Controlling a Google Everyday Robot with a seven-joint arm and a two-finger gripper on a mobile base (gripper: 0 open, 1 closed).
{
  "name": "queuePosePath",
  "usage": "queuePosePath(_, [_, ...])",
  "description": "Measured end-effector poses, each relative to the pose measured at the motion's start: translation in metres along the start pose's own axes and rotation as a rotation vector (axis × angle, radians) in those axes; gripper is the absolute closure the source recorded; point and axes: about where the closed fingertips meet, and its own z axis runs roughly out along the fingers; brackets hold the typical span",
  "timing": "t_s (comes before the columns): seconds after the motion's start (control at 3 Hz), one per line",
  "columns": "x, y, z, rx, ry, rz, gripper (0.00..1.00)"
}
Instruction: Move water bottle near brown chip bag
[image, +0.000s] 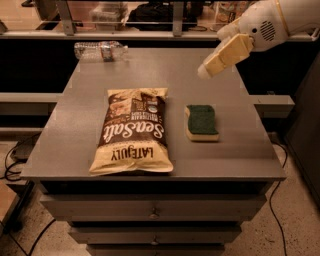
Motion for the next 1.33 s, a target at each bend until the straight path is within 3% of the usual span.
queuePosePath(0.33, [-0.007,0.000,0.022,-0.015,-0.096,0.028,0.00])
queuePosePath(0.67, [-0.036,-0.016,0.058,-0.024,-0.206,-0.002,0.00])
queuePosePath(1.0, [-0.067,-0.035,0.090,-0.027,-0.300,-0.069,0.00])
queuePosePath(1.33, [-0.088,-0.059,0.123,-0.018,-0.341,-0.129,0.00])
